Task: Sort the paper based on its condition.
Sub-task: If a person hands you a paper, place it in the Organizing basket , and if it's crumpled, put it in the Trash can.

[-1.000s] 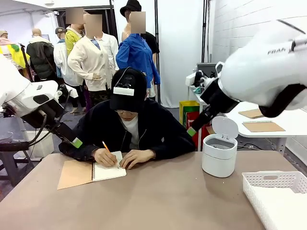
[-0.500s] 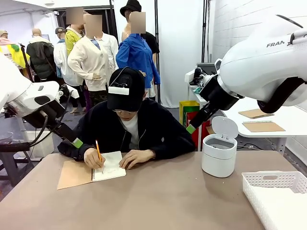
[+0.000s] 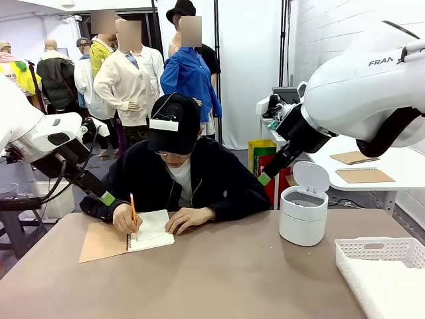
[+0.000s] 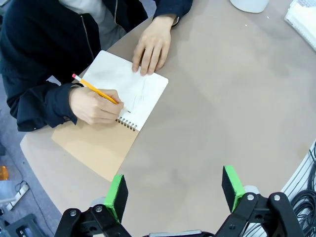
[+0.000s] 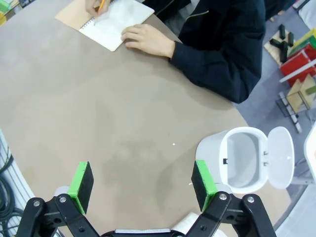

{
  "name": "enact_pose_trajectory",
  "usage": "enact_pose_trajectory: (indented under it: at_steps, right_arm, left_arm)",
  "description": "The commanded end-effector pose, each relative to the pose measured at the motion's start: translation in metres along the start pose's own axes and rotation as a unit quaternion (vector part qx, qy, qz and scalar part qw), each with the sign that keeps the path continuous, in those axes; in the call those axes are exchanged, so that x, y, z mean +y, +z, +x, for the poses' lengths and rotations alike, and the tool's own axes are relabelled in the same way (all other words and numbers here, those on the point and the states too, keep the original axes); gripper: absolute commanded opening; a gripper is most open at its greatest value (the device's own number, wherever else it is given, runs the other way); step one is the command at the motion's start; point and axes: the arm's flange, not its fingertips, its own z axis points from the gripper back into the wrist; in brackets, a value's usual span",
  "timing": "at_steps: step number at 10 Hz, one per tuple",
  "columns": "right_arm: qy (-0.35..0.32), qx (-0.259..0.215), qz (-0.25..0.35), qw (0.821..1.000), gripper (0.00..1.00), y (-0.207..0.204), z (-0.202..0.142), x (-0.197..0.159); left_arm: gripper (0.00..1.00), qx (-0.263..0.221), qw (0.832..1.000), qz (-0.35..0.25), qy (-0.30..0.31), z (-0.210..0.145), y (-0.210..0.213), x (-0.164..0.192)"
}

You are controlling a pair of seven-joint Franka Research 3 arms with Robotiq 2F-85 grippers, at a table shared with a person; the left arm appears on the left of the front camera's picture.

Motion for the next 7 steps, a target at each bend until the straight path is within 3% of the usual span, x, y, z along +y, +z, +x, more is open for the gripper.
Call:
enact_pose_trajectory:
  at_steps: [1,3,7]
  right_arm:
    - [0.005,-0.014,0.026,1.0,1.0,0.009,0.0,0.007]
    - [0.011,-0.019,0.019,1.0,1.0,0.024,0.012,0.007]
    - [0.001,-0.012,0.01,1.0,1.0,0.063,0.043,-0.003]
  left_arm:
    - [1.0,-0.031,0.999,0.002,0.01,0.003,0.011,0.001]
    - [1.0,-0.045,0.999,-0.011,0.013,0.01,0.029,0.01]
    - [1.0,-0.088,0.996,0.026,0.015,0.021,0.074,0.028]
